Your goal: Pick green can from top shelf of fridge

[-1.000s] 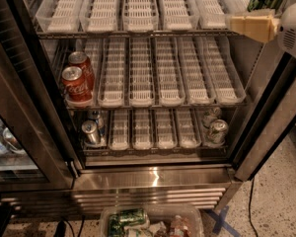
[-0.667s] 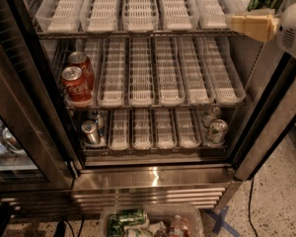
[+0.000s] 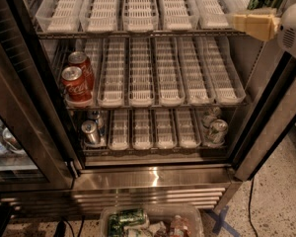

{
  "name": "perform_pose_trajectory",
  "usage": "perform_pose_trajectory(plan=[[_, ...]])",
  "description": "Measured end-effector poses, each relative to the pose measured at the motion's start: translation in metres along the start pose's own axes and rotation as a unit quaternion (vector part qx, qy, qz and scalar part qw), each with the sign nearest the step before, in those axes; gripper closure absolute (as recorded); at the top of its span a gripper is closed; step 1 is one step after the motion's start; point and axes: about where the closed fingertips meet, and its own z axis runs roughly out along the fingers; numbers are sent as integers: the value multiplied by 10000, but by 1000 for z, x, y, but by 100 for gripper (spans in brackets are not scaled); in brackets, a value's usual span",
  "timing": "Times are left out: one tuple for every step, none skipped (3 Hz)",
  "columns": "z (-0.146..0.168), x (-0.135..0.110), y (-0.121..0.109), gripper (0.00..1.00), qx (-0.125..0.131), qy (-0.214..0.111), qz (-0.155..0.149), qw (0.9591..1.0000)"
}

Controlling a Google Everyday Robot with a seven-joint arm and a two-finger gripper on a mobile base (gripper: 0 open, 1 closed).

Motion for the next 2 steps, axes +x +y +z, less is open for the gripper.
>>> perform_pose_trajectory(plan=[[2,-2,-3,13,68,-33,71,9999],[3,1,-4,16,122,-15,130,9998]])
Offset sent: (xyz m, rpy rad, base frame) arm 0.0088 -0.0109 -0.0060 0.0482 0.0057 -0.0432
